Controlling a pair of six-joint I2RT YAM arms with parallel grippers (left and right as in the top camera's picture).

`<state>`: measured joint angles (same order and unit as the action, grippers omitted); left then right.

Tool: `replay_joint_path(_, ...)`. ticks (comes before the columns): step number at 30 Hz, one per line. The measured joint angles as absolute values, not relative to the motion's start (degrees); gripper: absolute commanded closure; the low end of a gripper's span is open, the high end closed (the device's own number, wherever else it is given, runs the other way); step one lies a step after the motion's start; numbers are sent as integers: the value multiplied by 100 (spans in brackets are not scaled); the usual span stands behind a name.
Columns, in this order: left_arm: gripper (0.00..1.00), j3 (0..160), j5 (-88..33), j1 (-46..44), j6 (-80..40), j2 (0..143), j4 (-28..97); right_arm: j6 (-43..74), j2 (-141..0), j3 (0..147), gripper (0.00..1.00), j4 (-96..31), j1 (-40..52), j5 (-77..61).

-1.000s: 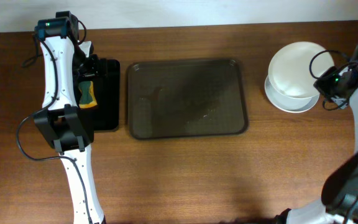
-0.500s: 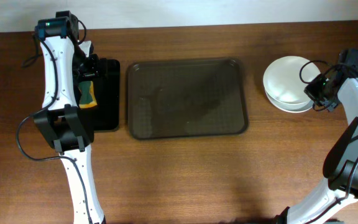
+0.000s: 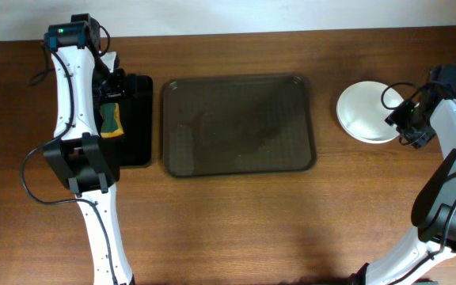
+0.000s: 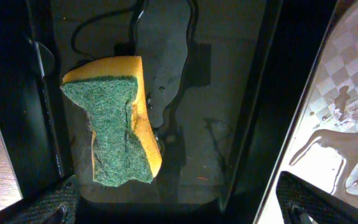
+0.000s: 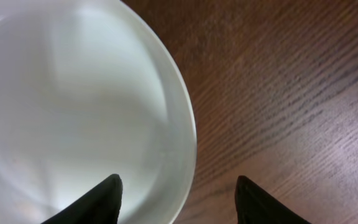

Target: Clean dirty plates on tray and stack at the side

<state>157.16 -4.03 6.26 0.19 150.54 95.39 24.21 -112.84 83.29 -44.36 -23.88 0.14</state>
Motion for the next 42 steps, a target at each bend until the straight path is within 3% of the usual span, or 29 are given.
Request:
replay_joint_path(9, 1, 15716, -403, 626, 19, 15054, 9535, 1879, -10294, 9157, 39, -5719, -2274, -145)
replay_joint_path(16, 1, 15716, -403, 626, 19, 15054, 9535, 1302, -8805, 9476, 37, -6309, -1417, -226)
replay_joint_path(19, 1, 15716, -403, 626, 19, 15054, 9537, 1234, -8291, 9472, 27, -6396, -939, -261)
replay_joint_path(20, 1, 15716, -403, 626, 19, 15054, 9535, 1194, -8103, 9470, 2, -6412, -797, -263)
replay_joint_path(29, 1, 15716, -403, 626, 19, 15054, 9535, 1160, -6344, 9478, 2, -6698, -196, -292)
replay_joint_path(42, 1, 15716, -403, 626, 19, 15054, 9535, 1033, -6344, 9480, 2, -7072, -193, -67)
